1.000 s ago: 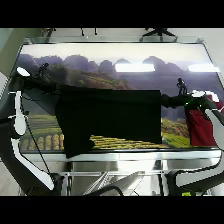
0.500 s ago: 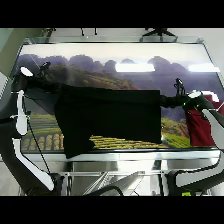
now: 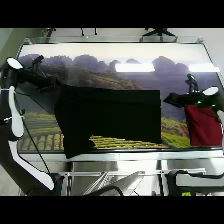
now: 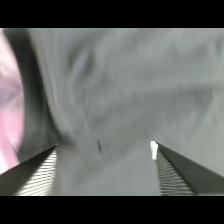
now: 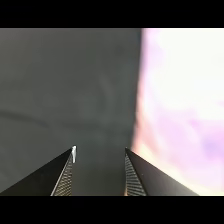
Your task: Fold the shirts.
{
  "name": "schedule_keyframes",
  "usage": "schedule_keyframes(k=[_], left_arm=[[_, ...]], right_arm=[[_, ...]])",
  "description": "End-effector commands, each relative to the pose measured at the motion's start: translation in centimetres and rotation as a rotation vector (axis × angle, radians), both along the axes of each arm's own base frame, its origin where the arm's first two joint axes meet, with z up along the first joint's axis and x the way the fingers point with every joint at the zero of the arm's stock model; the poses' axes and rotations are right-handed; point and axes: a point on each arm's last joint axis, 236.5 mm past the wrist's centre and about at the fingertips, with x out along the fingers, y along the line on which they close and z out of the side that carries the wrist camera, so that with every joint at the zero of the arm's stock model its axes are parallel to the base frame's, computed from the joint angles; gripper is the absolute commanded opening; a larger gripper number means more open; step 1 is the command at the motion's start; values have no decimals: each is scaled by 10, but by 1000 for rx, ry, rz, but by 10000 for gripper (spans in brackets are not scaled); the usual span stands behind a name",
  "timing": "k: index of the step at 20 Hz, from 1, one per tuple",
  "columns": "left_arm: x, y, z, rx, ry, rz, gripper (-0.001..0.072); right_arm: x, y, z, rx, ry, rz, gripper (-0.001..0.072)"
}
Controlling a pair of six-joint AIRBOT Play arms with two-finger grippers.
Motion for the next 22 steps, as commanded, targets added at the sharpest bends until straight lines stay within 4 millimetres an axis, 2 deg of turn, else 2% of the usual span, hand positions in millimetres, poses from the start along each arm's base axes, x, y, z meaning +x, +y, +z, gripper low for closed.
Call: schedule_keyframes(k=[1, 5, 7, 9, 11, 15, 17, 20, 21, 22], left_arm=[[-83, 4, -1, -58, 238, 76, 578], [-187, -16, -27, -111, 428, 137, 579], [-230, -26, -42, -130, 490, 157, 579], [-260, -34, -56, -141, 525, 174, 579], [-280, -39, -70, -145, 543, 194, 579], [-295, -46, -95, -151, 561, 219, 579], [-285, -56, -101, -191, 529, 216, 579], [-264, -85, -95, -290, 480, 165, 577], [-260, -87, -95, -278, 476, 138, 492], [-257, -89, -95, -267, 468, 115, 277]], right_arm=[[-71, -14, -9, -62, 174, -16, 372], [-129, -2, -38, 0, 303, -108, 373], [-150, 6, -52, 25, 355, -116, 373], [-167, 13, -66, 43, 399, -120, 373], [-173, 26, -73, 84, 396, -109, 373], [-173, 42, -74, 144, 371, -91, 373], [-172, 44, -74, 141, 366, -85, 373], [-173, 57, -74, 148, 369, -49, 373], [-173, 64, -73, 154, 370, -32, 373], [-172, 72, -73, 160, 368, -8, 372]])
